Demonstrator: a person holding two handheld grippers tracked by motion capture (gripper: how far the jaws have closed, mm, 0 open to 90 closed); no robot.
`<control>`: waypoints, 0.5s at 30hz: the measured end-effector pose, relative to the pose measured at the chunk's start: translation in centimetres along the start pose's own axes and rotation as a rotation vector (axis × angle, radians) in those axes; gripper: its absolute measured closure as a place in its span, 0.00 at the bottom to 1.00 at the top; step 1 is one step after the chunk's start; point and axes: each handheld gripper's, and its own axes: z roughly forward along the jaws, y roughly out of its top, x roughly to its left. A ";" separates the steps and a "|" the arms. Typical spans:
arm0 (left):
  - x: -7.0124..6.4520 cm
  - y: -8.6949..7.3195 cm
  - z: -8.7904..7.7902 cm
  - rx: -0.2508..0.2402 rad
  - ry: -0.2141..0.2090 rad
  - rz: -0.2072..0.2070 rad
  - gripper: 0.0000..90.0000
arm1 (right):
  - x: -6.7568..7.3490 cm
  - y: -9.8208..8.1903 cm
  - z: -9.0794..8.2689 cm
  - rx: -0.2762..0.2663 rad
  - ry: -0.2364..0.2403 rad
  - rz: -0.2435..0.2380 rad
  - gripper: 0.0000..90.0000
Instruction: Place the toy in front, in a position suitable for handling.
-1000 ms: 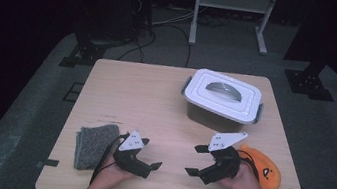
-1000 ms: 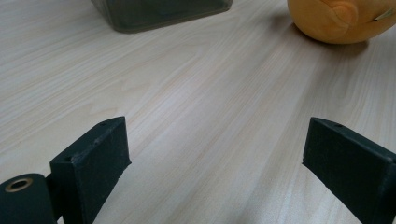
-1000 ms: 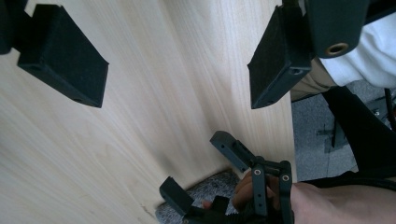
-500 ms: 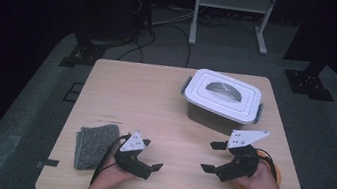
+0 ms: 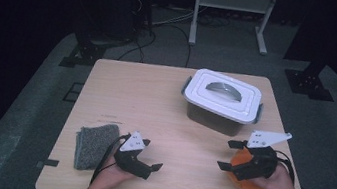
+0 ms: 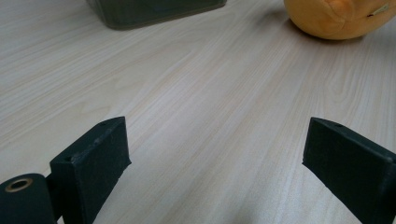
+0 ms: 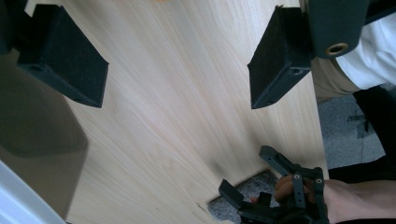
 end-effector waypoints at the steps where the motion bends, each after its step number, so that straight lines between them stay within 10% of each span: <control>1: 0.0 0.0 0.1 -0.001 -0.003 -0.002 0.07 | -0.3 -0.4 -0.5 0.002 -0.013 0.008 0.21; 15: 0.2 -0.1 0.0 0.004 0.005 -0.001 0.07 | -1.7 -3.7 -3.8 0.014 -0.111 0.042 0.21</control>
